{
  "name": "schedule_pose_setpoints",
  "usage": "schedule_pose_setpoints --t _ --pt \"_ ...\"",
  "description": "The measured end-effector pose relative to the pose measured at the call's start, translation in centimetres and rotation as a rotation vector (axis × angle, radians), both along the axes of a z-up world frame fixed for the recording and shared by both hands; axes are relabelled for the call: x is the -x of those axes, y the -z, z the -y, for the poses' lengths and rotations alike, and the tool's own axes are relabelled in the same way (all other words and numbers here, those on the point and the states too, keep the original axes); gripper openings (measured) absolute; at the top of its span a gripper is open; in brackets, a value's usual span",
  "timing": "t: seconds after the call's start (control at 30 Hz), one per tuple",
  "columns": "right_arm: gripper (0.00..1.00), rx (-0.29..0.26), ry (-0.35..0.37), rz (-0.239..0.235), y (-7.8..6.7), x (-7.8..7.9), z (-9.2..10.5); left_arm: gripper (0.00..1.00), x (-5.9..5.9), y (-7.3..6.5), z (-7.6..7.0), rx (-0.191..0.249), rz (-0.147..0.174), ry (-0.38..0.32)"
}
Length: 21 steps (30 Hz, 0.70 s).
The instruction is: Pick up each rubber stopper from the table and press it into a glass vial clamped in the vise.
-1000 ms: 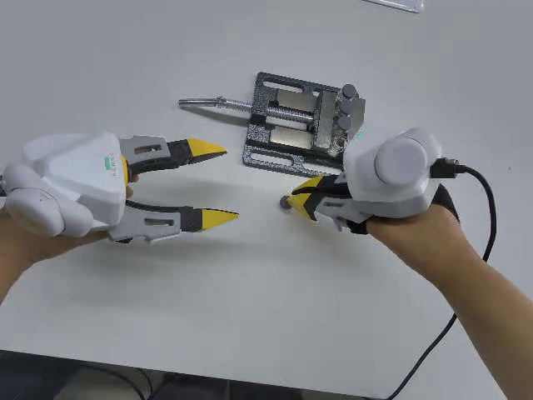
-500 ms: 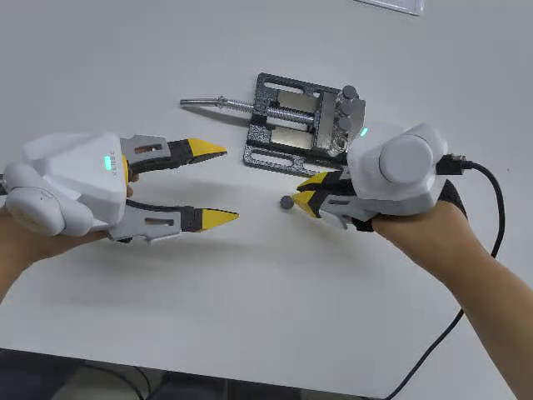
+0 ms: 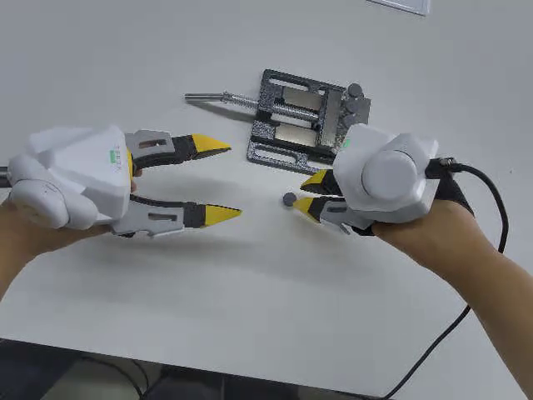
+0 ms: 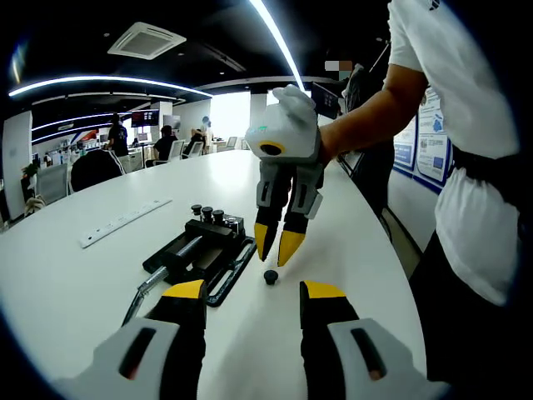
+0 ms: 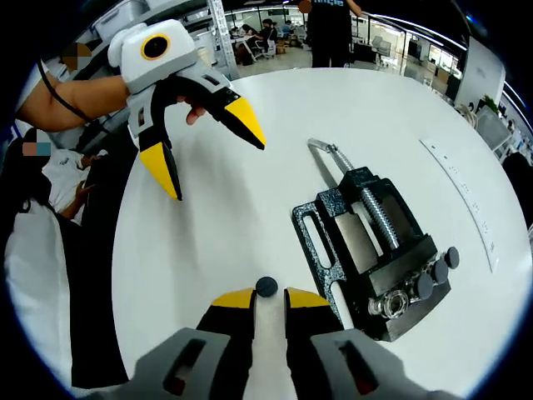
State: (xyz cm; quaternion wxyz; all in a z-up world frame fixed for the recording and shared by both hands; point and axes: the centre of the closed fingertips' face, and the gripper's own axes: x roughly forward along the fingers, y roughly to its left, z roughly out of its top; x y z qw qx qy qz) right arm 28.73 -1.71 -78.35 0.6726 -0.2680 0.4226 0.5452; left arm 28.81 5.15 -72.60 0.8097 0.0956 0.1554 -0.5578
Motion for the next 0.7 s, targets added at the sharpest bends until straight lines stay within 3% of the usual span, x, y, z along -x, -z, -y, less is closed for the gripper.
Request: schedule_pose_setpoints --t 0.7 --pt "0.13 0.158 -0.229 0.073 0.91 0.51 -0.57 0.43 0.27 0.07 -0.7 0.013 0.004 -0.014"
